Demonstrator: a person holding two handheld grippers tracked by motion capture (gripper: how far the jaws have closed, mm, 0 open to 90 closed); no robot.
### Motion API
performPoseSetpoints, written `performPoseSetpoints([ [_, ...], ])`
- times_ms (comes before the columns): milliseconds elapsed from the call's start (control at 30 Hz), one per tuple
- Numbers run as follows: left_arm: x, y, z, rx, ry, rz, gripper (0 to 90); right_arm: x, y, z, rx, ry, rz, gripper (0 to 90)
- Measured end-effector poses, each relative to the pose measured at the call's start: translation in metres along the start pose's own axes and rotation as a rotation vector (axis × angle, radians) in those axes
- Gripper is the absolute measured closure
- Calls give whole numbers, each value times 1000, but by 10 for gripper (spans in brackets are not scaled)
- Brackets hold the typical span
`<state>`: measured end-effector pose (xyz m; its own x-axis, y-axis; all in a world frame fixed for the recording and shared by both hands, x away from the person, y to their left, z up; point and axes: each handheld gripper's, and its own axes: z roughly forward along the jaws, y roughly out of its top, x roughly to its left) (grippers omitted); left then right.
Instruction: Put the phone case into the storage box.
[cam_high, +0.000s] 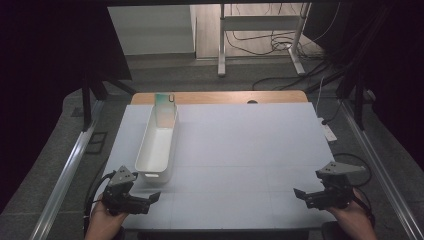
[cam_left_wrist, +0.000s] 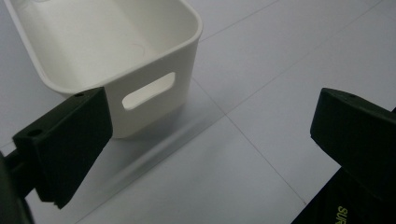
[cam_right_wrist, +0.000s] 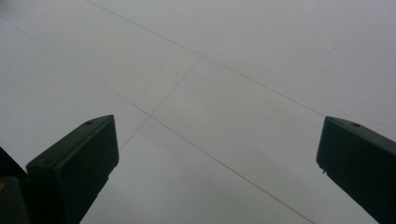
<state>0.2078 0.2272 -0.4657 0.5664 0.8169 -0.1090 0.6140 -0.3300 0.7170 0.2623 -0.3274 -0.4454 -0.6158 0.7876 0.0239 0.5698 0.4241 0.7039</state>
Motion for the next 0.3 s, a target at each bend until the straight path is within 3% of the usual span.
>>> performPoseSetpoints([
  [300,-3,3,5,45,7,35,13,0,0,0,1,0,-2,0],
])
